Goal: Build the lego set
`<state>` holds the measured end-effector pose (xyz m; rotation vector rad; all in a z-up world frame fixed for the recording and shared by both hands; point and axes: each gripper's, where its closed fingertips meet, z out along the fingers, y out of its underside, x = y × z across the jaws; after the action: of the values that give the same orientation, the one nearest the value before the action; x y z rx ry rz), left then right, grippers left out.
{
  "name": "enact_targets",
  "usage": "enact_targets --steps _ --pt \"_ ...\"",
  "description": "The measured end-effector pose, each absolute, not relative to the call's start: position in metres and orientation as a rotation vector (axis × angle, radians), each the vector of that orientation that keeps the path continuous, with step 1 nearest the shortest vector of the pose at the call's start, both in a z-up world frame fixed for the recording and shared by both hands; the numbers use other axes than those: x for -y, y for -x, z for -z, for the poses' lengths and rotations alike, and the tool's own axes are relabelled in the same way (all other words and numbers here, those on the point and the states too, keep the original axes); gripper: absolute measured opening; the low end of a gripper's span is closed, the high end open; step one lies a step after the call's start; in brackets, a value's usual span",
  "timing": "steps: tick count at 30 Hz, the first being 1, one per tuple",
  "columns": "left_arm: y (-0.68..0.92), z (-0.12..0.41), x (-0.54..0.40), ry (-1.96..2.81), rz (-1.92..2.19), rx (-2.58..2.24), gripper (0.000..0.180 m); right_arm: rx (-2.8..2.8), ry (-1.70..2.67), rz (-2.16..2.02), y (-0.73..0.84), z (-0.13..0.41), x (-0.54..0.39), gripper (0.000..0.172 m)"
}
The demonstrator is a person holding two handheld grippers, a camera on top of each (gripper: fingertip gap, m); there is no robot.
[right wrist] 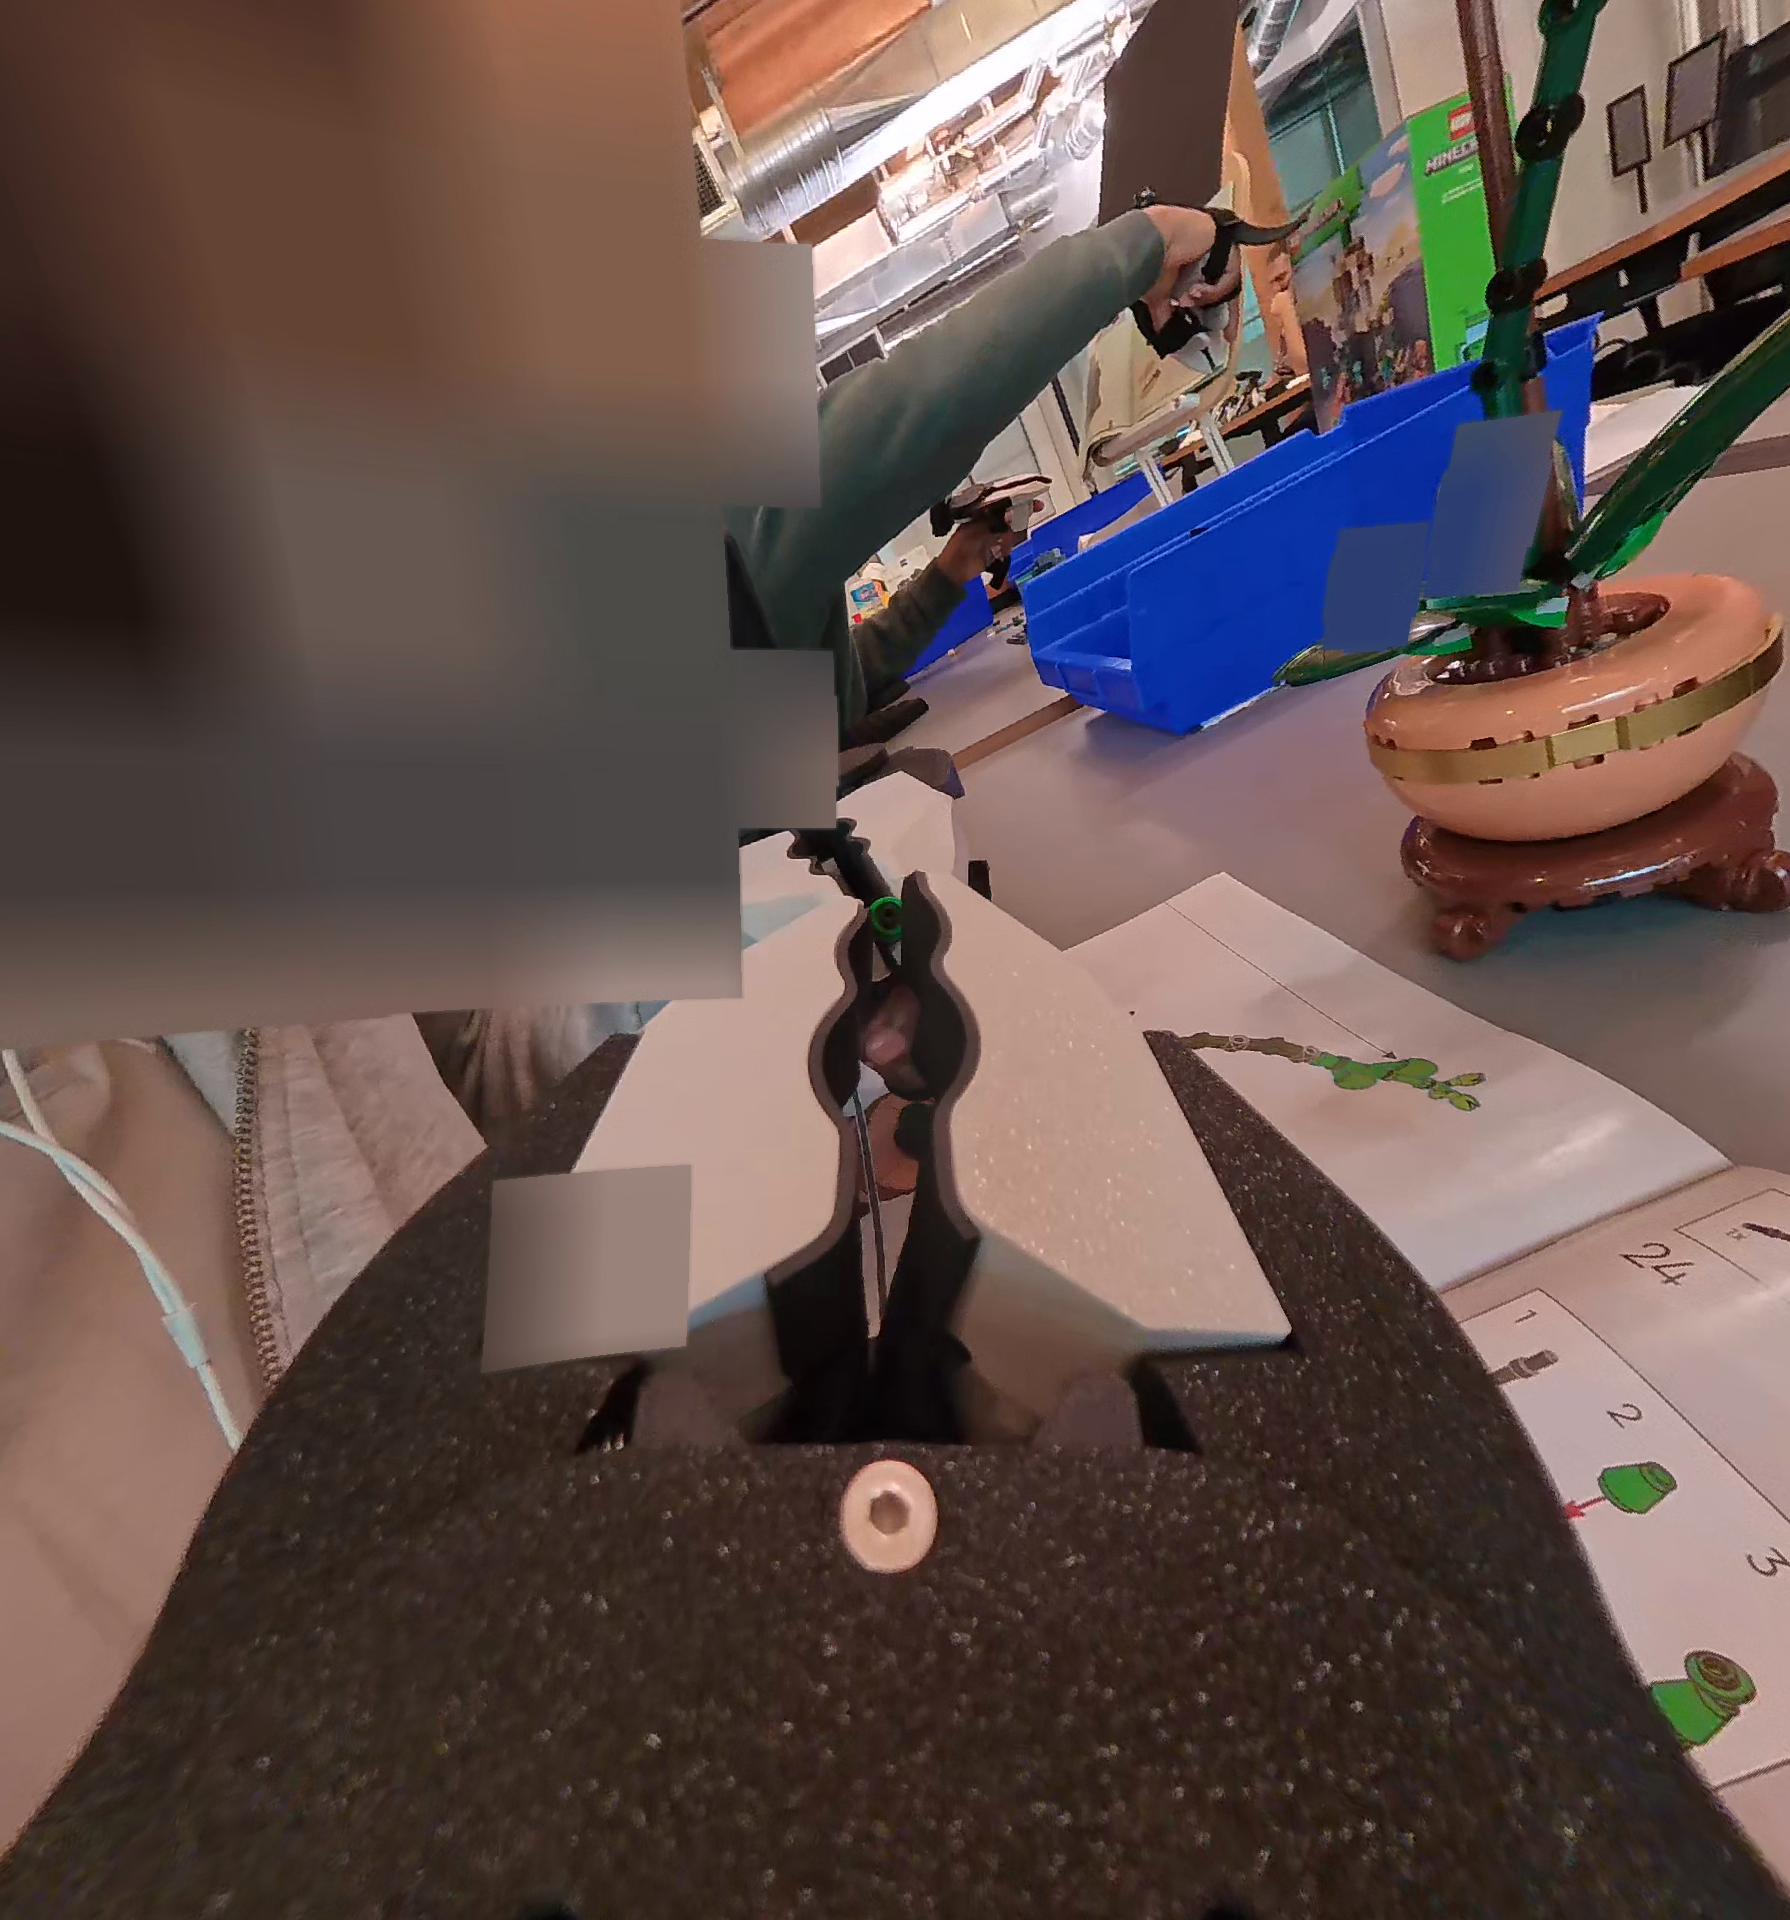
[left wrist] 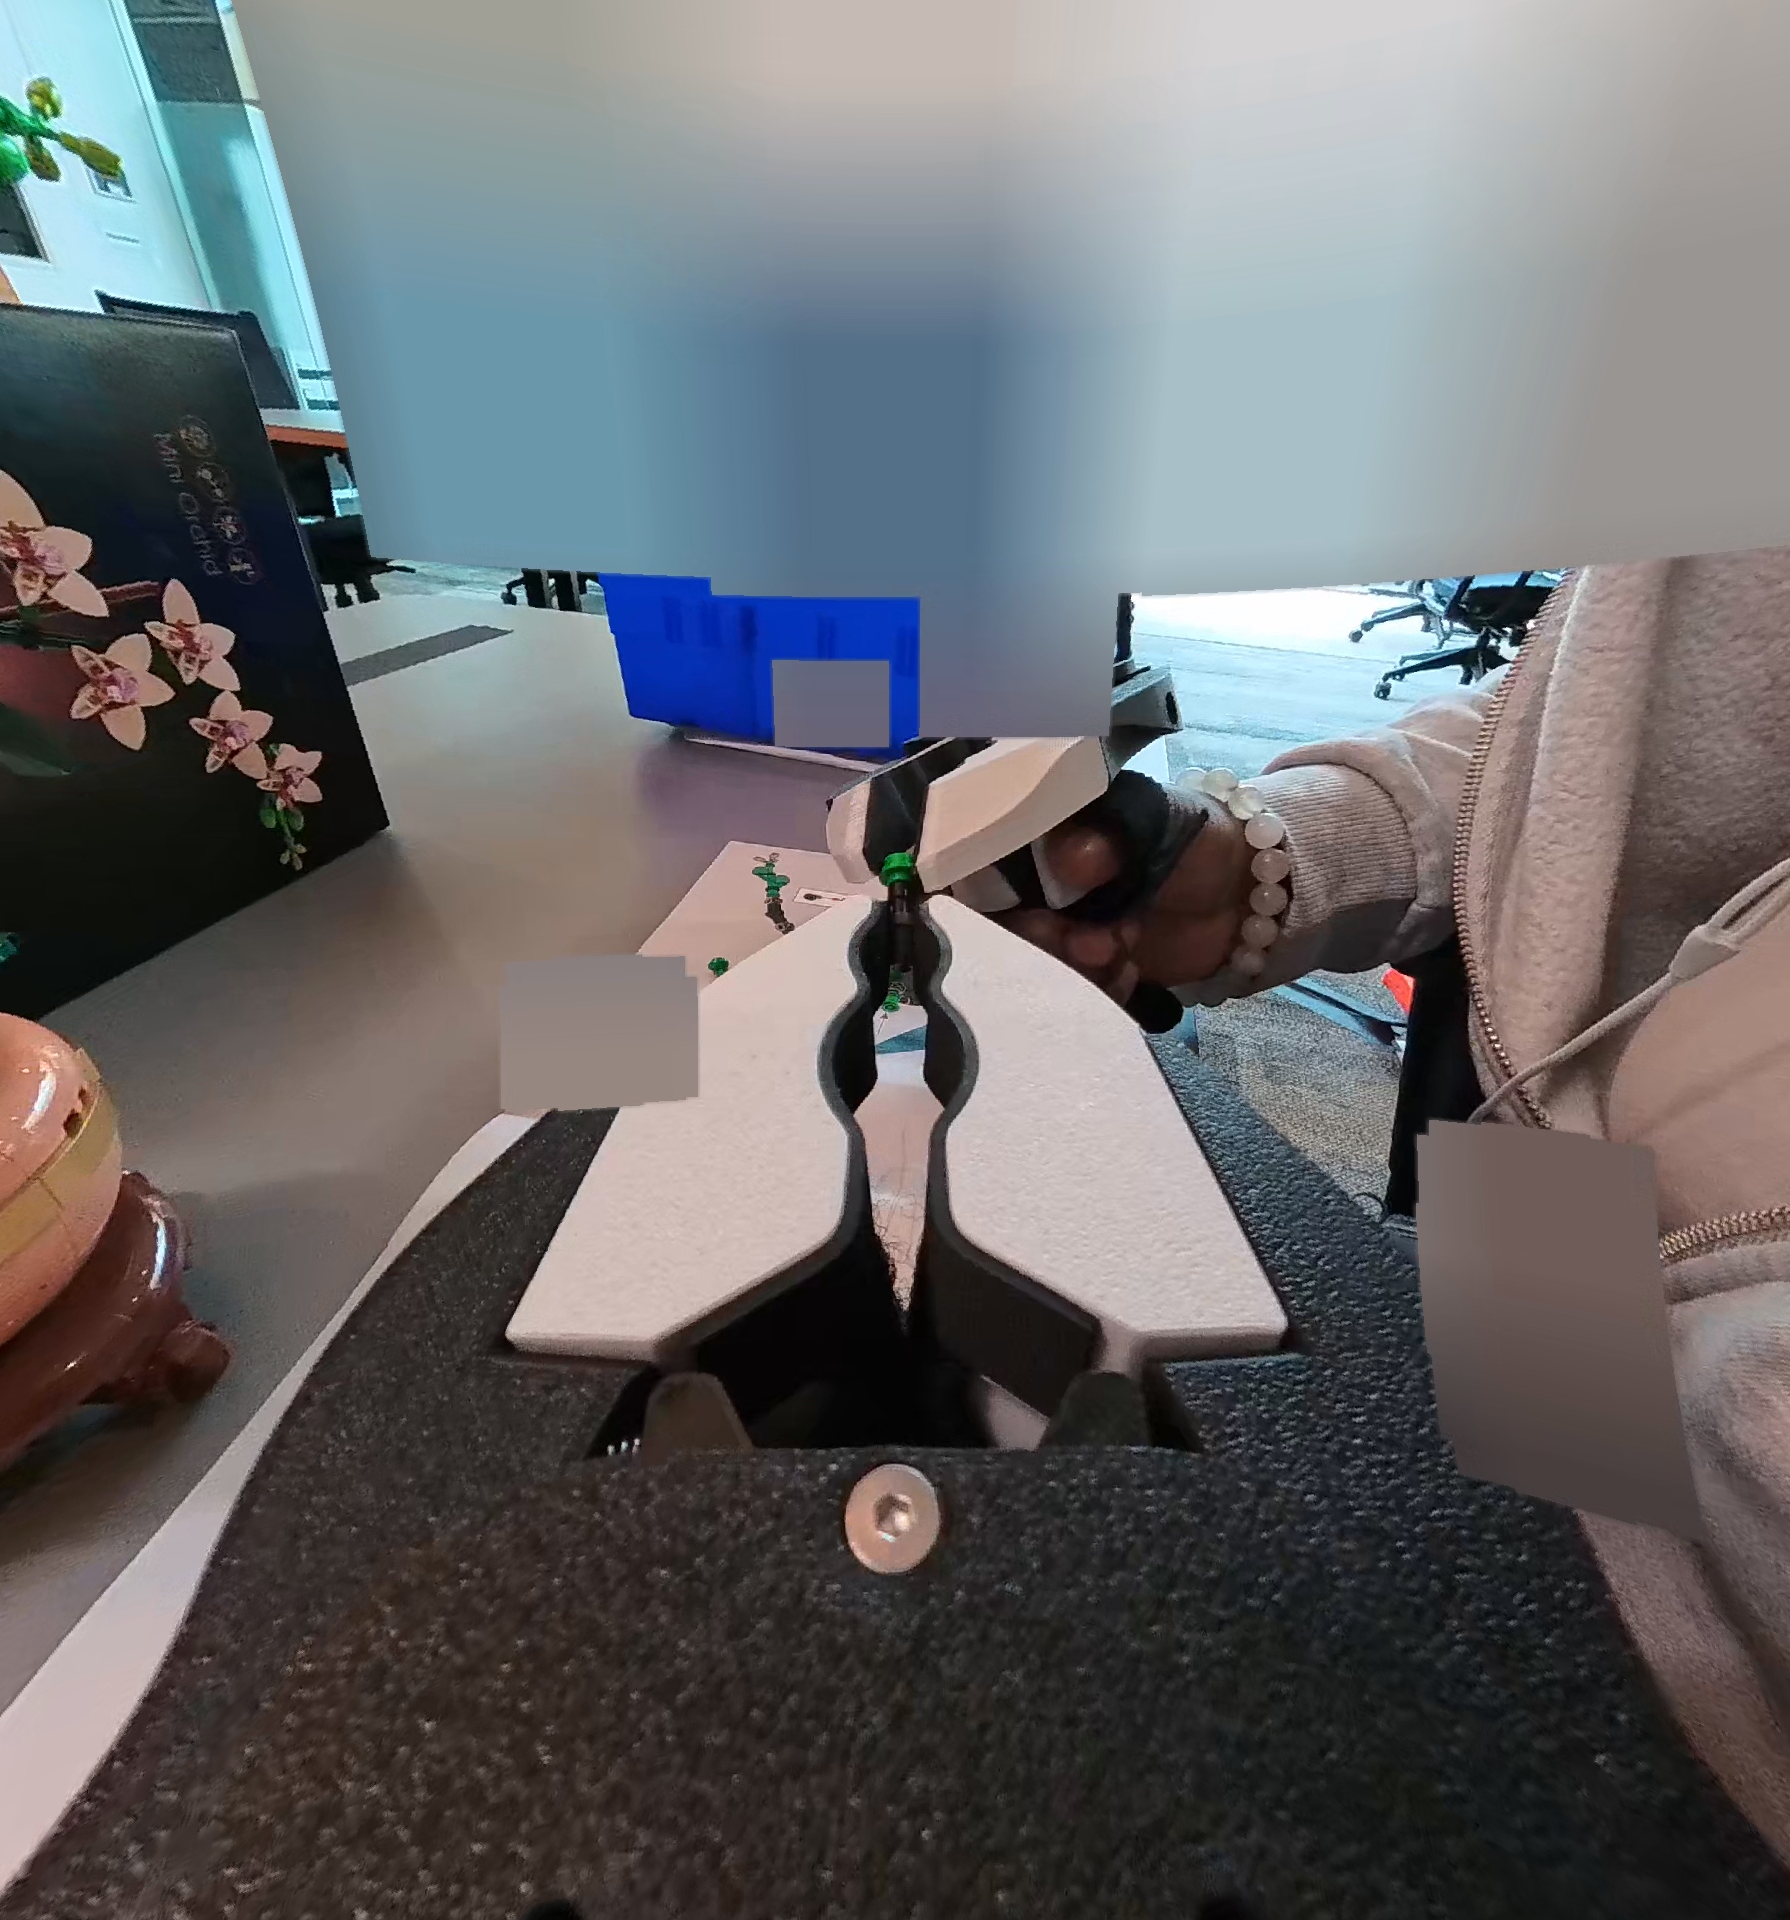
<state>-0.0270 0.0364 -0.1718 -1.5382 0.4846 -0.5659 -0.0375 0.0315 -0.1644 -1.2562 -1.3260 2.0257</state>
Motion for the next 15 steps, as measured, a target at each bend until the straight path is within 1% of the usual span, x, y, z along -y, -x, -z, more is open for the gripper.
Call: enact_targets --steps 9,12,15 --pt "0.027 0.171 -0.036 1.533 0.592 -0.473 0.003 1.285 1.268 -2.073 0.037 0.163 -0.032 0.003" --pt "0.027 0.175 -0.037 1.550 0.530 -0.510 0.003 1.281 1.292 -2.086 0.038 0.166 -0.033 0.003" --pt "0.029 0.185 -0.039 1.602 0.358 -0.622 0.003 1.309 1.343 -2.056 0.038 0.175 -0.034 0.004"
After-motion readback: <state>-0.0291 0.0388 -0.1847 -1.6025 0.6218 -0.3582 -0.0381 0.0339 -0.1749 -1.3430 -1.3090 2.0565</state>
